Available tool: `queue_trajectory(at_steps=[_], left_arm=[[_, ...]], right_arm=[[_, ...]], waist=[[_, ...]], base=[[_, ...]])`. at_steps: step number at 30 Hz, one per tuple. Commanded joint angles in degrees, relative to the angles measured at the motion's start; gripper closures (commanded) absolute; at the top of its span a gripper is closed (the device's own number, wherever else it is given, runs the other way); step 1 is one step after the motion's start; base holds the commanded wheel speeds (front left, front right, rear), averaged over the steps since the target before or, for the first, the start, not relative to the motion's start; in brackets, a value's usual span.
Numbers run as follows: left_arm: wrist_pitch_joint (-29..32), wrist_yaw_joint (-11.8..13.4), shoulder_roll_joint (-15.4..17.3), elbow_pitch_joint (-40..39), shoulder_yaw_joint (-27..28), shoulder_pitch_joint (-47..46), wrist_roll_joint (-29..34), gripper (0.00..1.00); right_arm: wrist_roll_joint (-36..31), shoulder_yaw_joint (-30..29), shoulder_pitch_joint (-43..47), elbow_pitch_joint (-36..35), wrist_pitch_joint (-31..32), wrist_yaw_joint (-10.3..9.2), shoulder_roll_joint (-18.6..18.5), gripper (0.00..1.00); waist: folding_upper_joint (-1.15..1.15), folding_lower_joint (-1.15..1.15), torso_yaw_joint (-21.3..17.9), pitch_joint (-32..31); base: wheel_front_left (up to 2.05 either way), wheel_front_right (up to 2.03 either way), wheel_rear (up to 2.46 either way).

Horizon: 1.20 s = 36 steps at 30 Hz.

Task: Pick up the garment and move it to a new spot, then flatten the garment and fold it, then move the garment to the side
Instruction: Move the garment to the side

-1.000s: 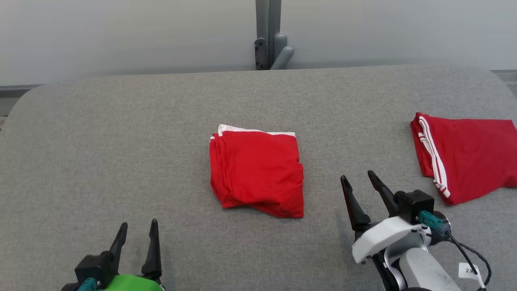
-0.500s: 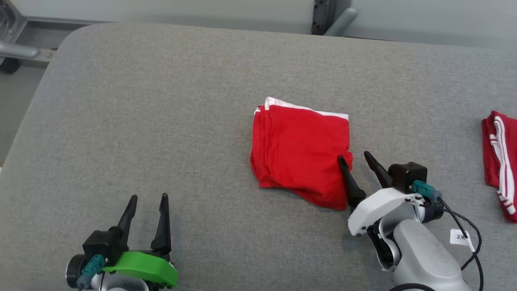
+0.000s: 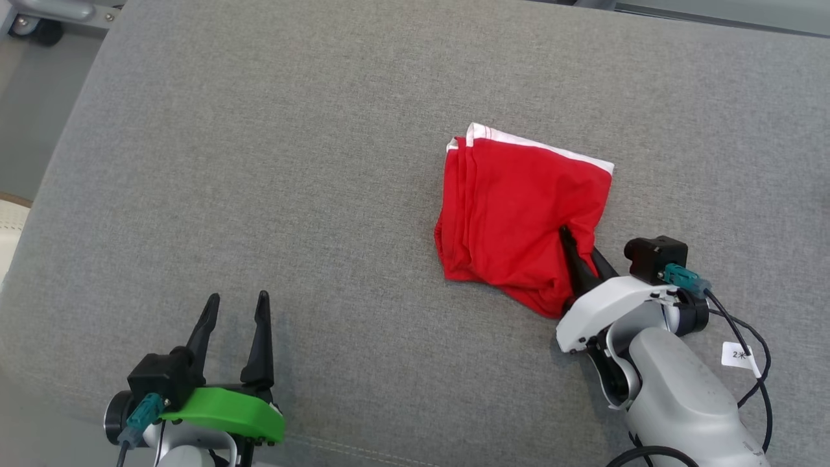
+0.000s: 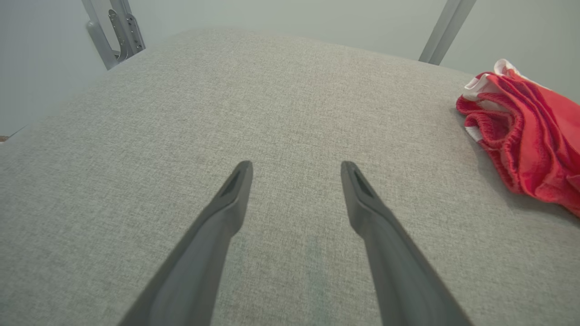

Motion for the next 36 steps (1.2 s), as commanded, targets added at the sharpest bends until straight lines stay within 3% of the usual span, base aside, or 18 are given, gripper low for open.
queue_trajectory(at_steps=[1,8,19,26,36], left_arm=[[0.0,0.3,0.2,-0.1,0.2,-0.4,-0.2,0.00],[0.0,0.2,0.2,0.2,1.6,1.3,1.8,0.00],[0.0,0.1,0.2,0.3,0.4,1.7,2.8,0.00],[0.0,0.1,0.2,0.9,-1.4,1.2,2.7,0.00],[0.0,0.1,0.2,1.1,-2.7,0.0,3.3,0.00]], right_arm=[[0.6,0.0,1.1,0.4,0.2,-0.02,-0.2,1.00],[3.3,1.6,3.7,-2.1,0.2,-0.03,-0.2,1.00],[5.6,6.1,6.2,-2.7,0.1,-0.06,-0.2,1.00],[6.3,8.1,6.6,-1.7,0.1,-0.06,-0.2,1.00],[6.0,8.5,5.8,-1.9,0.1,-0.05,-0.2,1.00]], waist=[[0.00,-0.01,-0.6,-0.2],[0.00,-0.01,-7.5,-3.4],[0.00,-0.01,-25.9,-8.1],[0.00,-0.01,-35.1,-8.2],[0.00,-0.01,-37.6,-6.2]], base=[[0.00,0.00,0.00],[0.00,0.00,0.00],[0.00,0.00,0.00],[0.00,0.00,0.00],[0.00,0.00,0.00]])
